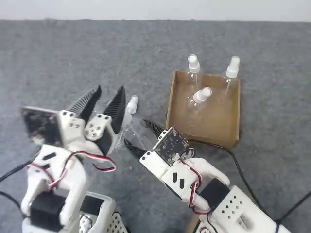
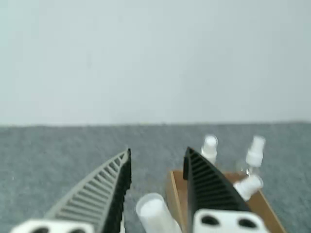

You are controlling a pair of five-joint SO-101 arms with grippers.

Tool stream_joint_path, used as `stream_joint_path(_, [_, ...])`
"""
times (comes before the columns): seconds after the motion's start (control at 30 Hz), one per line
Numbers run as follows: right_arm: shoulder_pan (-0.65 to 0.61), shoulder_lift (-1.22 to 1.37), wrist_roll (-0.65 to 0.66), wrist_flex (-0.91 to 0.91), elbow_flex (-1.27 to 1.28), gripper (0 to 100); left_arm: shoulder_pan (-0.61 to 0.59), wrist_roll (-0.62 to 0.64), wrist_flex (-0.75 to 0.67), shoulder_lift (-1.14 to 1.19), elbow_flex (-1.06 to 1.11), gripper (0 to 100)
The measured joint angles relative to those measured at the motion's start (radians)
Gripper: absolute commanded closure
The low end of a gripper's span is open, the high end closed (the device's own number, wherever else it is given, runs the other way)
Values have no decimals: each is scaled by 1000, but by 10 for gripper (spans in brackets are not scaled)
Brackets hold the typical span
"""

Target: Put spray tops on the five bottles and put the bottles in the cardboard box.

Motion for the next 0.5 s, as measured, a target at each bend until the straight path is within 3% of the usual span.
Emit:
stream_joint_path(0.23, [29, 0, 0, 0, 0, 993, -25, -12, 49, -2, -17, 840])
stream_joint_path(0.5, [143, 8, -38, 51, -117, 993, -147, -81, 83, -186, 183, 836])
